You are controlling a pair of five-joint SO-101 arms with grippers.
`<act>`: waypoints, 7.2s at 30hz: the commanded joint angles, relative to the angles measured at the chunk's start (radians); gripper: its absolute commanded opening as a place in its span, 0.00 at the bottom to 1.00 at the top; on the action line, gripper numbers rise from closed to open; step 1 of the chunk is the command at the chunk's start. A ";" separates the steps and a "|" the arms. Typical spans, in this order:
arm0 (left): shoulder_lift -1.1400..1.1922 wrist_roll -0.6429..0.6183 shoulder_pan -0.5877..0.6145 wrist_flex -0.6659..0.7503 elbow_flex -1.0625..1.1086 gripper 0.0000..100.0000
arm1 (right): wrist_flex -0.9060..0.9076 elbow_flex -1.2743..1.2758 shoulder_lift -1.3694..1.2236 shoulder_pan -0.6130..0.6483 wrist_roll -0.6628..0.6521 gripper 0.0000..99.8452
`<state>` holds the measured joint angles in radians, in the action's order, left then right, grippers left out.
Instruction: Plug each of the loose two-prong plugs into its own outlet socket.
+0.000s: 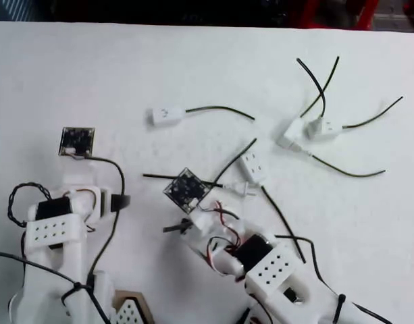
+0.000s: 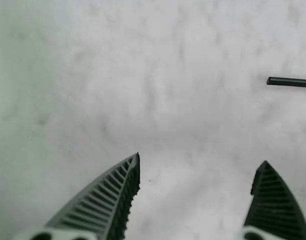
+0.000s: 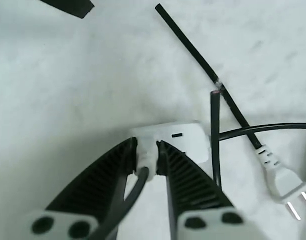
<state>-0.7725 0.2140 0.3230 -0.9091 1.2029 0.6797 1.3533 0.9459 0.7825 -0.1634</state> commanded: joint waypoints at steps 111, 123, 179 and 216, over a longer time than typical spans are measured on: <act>-0.030 -0.126 -0.475 -0.278 -0.252 0.35 | 0.088 -0.023 -0.314 -0.050 -0.146 0.02; -0.030 -0.127 -0.549 -0.315 -0.253 0.35 | 0.073 -0.012 -0.189 -0.051 -0.144 0.02; -0.030 -0.133 -0.516 -0.195 -0.149 0.35 | 0.254 -0.216 -0.179 -0.050 -0.091 0.10; -0.030 -0.133 -0.466 -0.195 -0.153 0.35 | 0.272 -0.252 -0.085 -0.028 -0.028 0.02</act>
<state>-0.7710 0.0729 -0.1956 -1.1224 1.0587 0.9728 1.0879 0.8017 0.7718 -0.2002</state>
